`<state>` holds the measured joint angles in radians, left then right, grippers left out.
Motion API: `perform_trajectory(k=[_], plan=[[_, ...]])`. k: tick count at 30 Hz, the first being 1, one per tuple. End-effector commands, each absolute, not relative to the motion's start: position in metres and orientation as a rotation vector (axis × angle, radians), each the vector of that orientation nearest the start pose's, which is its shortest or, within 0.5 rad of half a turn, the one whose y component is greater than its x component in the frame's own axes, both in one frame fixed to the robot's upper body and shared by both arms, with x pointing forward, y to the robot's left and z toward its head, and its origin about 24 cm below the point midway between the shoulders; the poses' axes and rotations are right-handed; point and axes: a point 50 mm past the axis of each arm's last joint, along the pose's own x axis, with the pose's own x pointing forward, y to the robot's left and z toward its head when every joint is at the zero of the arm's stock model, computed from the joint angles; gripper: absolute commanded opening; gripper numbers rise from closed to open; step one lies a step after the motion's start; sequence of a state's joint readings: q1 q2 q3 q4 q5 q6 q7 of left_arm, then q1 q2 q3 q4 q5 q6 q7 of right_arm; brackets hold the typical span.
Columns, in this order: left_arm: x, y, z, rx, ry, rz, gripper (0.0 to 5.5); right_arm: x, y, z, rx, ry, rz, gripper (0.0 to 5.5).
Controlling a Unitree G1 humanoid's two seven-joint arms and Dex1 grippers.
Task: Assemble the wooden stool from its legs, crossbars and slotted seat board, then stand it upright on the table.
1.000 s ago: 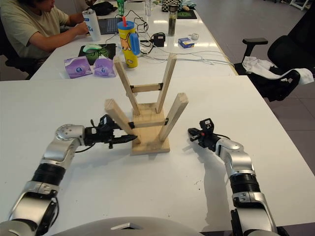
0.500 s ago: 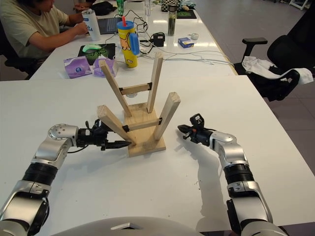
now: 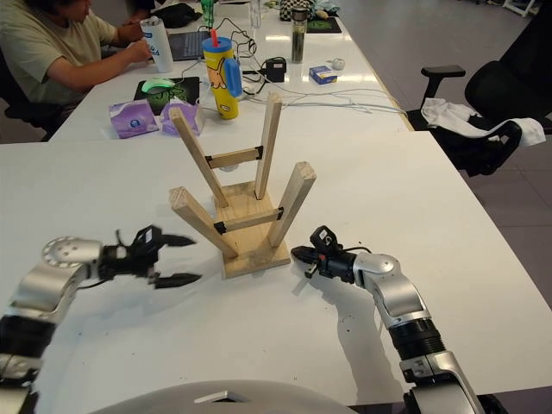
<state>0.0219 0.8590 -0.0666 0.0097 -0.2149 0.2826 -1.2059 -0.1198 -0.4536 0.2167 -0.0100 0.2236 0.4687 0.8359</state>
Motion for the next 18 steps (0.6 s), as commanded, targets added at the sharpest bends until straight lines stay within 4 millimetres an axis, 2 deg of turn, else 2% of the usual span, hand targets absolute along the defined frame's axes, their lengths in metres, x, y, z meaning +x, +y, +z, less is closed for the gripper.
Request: perform_trajectory(k=[1, 3, 4, 7, 9, 11, 13, 14, 15, 17, 18], plan=[[0.176, 0.285, 0.042, 0.35, 0.811, -0.982, 4.51, 0.201, -0.103, 0.039, -0.03, 0.47, 1.259, 0.0], [0.172, 0.289, 0.037, 0.349, 0.794, -0.925, 4.51, 0.186, -0.08, 0.047, 0.05, 0.43, 1.362, 0.0], [0.177, 0.288, 0.037, 0.335, 0.765, -0.893, 4.51, 0.183, -0.077, 0.049, 0.073, 0.425, 1.379, 0.0], [0.189, 0.274, 0.034, 0.294, 0.657, -0.813, 4.51, 0.194, -0.106, 0.05, 0.127, 0.461, 1.309, 0.0], [0.187, 0.271, 0.031, 0.286, 0.649, -0.779, 4.51, 0.201, -0.124, 0.05, 0.139, 0.487, 1.25, 0.0], [0.184, 0.268, 0.025, 0.288, 0.648, -0.714, 4.51, 0.208, -0.15, 0.047, 0.085, 0.523, 1.19, 0.0], [0.181, 0.259, 0.018, 0.273, 0.644, -0.613, 4.51, 0.234, -0.184, 0.045, -0.036, 0.536, 1.025, 0.0], [0.18, 0.256, 0.016, 0.273, 0.644, -0.58, 4.51, 0.244, -0.194, 0.046, -0.074, 0.525, 0.97, 0.0], [0.177, 0.25, 0.011, 0.263, 0.658, -0.545, 4.51, 0.264, -0.202, 0.049, -0.106, 0.492, 0.872, 0.0], [0.175, 0.241, 0.003, 0.26, 0.681, -0.483, 4.51, 0.292, -0.203, 0.058, -0.162, 0.405, 0.774, 0.0], [0.175, 0.233, -0.002, 0.253, 0.693, -0.467, 4.51, 0.304, -0.198, 0.065, -0.115, 0.343, 0.742, 0.0]])
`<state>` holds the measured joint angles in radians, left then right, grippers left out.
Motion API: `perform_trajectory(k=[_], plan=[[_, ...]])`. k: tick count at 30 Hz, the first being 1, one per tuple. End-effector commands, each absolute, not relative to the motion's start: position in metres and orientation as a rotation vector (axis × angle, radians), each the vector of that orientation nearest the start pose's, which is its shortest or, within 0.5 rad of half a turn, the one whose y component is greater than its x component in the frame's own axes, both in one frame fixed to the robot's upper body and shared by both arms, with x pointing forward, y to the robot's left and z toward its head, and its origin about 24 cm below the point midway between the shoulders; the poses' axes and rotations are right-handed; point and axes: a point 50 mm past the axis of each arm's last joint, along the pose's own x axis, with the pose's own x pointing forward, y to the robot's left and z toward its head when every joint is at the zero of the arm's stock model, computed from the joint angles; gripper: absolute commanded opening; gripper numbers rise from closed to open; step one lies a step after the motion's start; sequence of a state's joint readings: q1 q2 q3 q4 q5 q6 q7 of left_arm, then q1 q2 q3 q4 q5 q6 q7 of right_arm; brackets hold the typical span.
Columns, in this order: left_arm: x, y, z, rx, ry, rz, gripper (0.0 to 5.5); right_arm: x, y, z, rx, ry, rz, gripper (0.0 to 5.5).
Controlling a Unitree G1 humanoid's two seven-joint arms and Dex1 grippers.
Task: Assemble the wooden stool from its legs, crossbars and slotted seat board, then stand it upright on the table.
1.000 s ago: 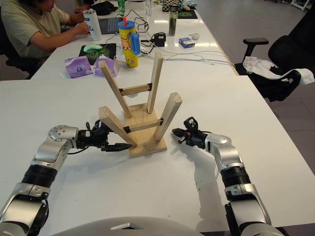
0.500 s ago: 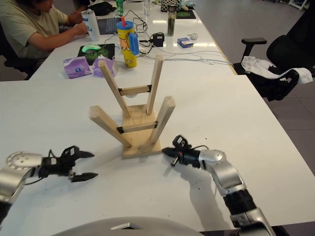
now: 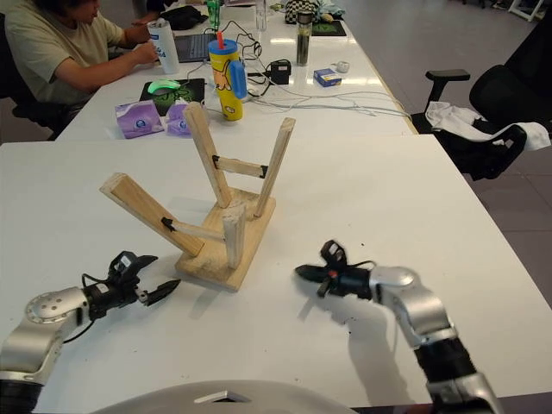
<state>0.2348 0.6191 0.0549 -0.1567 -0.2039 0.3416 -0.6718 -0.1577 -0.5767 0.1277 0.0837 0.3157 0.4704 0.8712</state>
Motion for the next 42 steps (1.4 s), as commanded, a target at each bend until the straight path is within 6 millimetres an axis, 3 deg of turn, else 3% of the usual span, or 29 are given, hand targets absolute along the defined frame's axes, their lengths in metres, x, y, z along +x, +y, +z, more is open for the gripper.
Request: perform_trajectory(k=[1, 5, 10, 17, 21, 27, 30, 33, 36, 38, 42], plan=[[0.176, 0.225, -0.005, 0.245, 0.699, -0.454, 4.51, 0.307, -0.189, 0.07, -0.091, 0.301, 0.776, 0.0], [0.179, 0.203, -0.011, 0.223, 0.713, -0.426, 4.51, 0.298, -0.145, 0.083, -0.005, 0.186, 0.98, 0.0], [0.191, 0.195, -0.015, 0.223, 0.708, -0.395, 4.51, 0.274, -0.094, 0.092, 0.08, 0.142, 1.232, 0.0], [0.215, 0.197, -0.018, 0.254, 0.681, -0.372, 4.51, 0.261, -0.075, 0.088, 0.07, 0.17, 1.366, 0.0], [0.221, 0.193, -0.015, 0.268, 0.655, -0.381, 4.51, 0.258, -0.071, 0.071, 0.058, 0.227, 1.276, 0.0], [0.223, 0.186, -0.004, 0.265, 0.551, -0.25, 4.51, 0.229, -0.087, 0.06, 0.246, 0.348, 1.082, 0.0], [0.209, 0.187, 0.005, 0.267, 0.49, -0.129, 4.51, 0.211, -0.105, 0.056, 0.238, 0.408, 1.013, 0.0], [0.183, 0.188, 0.015, 0.274, 0.457, -0.045, 4.51, 0.2, -0.141, 0.047, 0.181, 0.452, 0.87, 0.0], [0.162, 0.191, 0.021, 0.275, 0.467, -0.016, 4.51, 0.202, -0.178, 0.046, 0.119, 0.439, 0.71, 0.0], [0.157, 0.191, 0.021, 0.288, 0.479, -0.031, 4.51, 0.204, -0.2, 0.04, 0.054, 0.463, 0.621, 0.0], [0.158, 0.185, 0.017, 0.297, 0.494, -0.077, 4.51, 0.211, -0.225, 0.025, -0.043, 0.52, 0.542, 0.0]])
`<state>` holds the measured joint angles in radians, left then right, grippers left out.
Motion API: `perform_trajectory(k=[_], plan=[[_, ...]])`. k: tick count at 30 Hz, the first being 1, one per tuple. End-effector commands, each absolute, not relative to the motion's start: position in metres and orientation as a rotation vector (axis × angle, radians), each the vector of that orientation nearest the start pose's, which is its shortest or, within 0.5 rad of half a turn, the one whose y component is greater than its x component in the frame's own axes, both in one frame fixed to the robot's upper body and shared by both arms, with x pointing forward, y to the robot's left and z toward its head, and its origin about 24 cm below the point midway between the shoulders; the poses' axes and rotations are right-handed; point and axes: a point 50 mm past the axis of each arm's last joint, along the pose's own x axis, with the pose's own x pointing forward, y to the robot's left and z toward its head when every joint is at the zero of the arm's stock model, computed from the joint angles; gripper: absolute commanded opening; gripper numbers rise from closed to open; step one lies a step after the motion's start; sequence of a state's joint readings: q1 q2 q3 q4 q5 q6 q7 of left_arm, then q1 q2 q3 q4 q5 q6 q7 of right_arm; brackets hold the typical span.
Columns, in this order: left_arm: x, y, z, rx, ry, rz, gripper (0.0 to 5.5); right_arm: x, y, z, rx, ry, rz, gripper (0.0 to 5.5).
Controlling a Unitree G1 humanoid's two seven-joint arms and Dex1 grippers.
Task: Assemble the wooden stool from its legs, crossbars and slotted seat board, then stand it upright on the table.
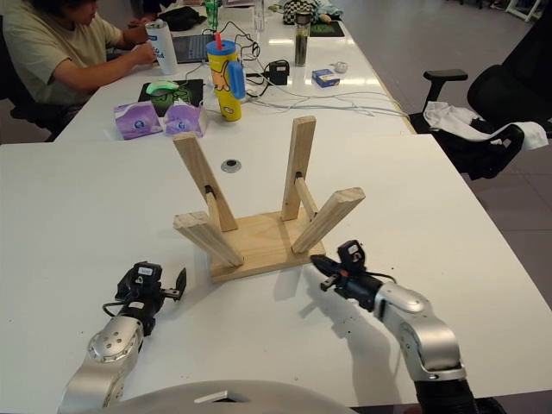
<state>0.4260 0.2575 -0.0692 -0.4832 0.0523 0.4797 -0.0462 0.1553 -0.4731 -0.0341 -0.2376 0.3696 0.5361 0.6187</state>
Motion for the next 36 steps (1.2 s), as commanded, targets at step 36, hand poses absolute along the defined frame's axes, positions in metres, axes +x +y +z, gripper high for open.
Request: perform_trajectory(k=[36], plan=[[0.196, 0.102, 0.105, -0.008, 0.104, -0.86, 4.51, 0.254, -0.134, 0.083, 0.152, 0.186, 0.824, 0.0]])
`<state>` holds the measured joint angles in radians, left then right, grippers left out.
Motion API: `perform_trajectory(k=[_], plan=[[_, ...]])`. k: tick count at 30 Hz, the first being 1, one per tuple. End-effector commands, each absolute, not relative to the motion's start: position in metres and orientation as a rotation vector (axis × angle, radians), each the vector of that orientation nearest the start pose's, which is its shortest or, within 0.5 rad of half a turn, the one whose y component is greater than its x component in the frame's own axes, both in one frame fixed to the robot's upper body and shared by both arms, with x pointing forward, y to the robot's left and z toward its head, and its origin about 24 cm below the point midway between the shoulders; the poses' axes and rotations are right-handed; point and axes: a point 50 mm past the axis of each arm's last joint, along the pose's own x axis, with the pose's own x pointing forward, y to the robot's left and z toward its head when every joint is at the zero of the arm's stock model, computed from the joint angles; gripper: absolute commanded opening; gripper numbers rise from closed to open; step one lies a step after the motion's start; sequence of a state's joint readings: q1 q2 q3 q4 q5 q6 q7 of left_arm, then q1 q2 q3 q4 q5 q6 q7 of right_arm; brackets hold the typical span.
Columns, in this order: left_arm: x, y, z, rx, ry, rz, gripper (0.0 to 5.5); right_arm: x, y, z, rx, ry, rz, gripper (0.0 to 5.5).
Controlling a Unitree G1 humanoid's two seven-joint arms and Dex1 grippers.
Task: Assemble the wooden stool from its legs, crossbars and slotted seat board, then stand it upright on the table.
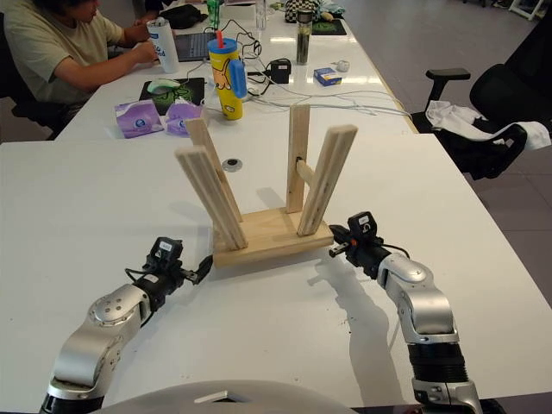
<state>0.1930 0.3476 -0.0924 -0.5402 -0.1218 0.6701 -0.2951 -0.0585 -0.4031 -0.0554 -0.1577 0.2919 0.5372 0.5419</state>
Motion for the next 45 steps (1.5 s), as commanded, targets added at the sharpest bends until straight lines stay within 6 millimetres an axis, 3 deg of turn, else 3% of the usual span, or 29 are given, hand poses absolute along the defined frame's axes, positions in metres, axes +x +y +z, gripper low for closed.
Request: perform_trajectory(k=[1, 7, 11, 18, 24, 27, 36, 45], plan=[[0.198, 0.102, 0.108, -0.008, 0.085, -0.86, 4.51, 0.256, -0.134, 0.085, 0.157, 0.175, 0.818, 0.0], [0.215, 0.108, 0.137, -0.031, -0.039, -0.861, 4.51, 0.272, -0.135, 0.101, 0.216, 0.084, 0.779, 0.0], [0.221, 0.112, 0.147, -0.017, -0.066, -0.862, 4.51, 0.277, -0.136, 0.101, 0.201, 0.076, 0.749, 0.0], [0.211, 0.115, 0.119, 0.109, 0.053, -0.924, 4.51, 0.295, -0.165, 0.067, 0.134, 0.186, 0.494, 0.0], [0.209, 0.156, 0.104, 0.245, 0.125, -0.91, 4.51, 0.292, -0.204, 0.052, 0.127, 0.203, 0.275, 0.0], [0.204, 0.163, 0.098, 0.28, 0.139, -0.971, 4.51, 0.291, -0.213, 0.053, 0.147, 0.184, 0.227, 0.0], [0.192, 0.15, 0.087, 0.317, 0.134, -1.11, 4.51, 0.292, -0.225, 0.046, 0.132, 0.197, 0.157, 0.0], [0.203, 0.125, 0.072, 0.28, 0.126, -1.05, 4.51, 0.298, -0.225, 0.047, 0.127, 0.191, 0.155, 0.0]])
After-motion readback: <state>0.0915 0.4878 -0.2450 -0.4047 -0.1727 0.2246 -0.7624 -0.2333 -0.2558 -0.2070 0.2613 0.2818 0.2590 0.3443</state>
